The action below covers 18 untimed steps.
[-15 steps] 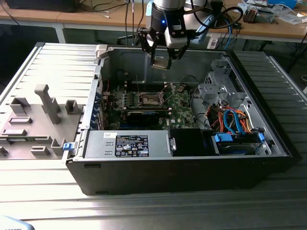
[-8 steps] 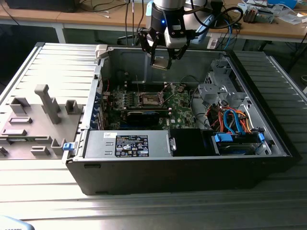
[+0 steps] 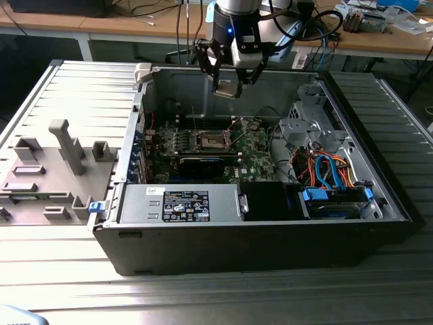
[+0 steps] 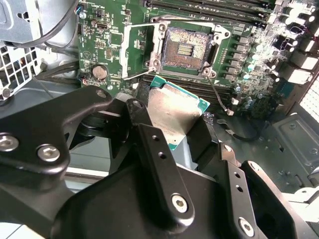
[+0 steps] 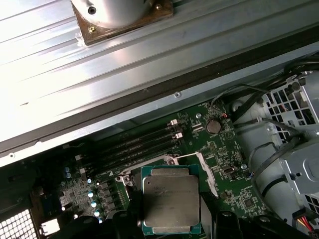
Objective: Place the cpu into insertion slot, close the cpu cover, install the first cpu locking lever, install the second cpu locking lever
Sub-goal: 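Place the cpu into insertion slot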
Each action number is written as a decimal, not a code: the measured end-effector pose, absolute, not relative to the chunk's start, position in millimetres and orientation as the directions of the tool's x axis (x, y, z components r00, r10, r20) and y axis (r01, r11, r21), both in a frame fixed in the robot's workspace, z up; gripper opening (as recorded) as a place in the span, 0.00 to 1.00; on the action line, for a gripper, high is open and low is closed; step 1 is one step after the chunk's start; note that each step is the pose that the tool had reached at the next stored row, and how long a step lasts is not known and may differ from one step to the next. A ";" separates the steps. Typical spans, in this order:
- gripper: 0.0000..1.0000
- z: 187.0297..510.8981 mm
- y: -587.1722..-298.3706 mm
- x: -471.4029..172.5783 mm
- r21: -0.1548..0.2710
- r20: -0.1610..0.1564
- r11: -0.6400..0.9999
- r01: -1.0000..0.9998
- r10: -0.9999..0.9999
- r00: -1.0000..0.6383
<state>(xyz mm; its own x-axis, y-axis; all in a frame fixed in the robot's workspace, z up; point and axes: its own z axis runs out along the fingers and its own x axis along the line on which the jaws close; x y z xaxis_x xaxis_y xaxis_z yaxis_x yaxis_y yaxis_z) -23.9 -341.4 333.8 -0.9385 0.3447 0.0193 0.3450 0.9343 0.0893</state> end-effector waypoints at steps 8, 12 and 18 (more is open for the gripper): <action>0.55 333.8 -341.4 -23.9 0.089 0.019 0.928 0.360 0.360 -0.933; 0.55 333.8 -341.4 -23.9 0.089 0.019 0.926 0.367 0.367 -0.930; 0.55 333.8 -341.4 -23.9 0.089 0.019 0.921 0.380 0.380 -0.925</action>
<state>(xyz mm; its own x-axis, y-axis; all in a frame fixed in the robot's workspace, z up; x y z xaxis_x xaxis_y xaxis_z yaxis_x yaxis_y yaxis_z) -23.9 -341.4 333.8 -0.9248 0.3799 0.0193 0.3801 0.9206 0.0894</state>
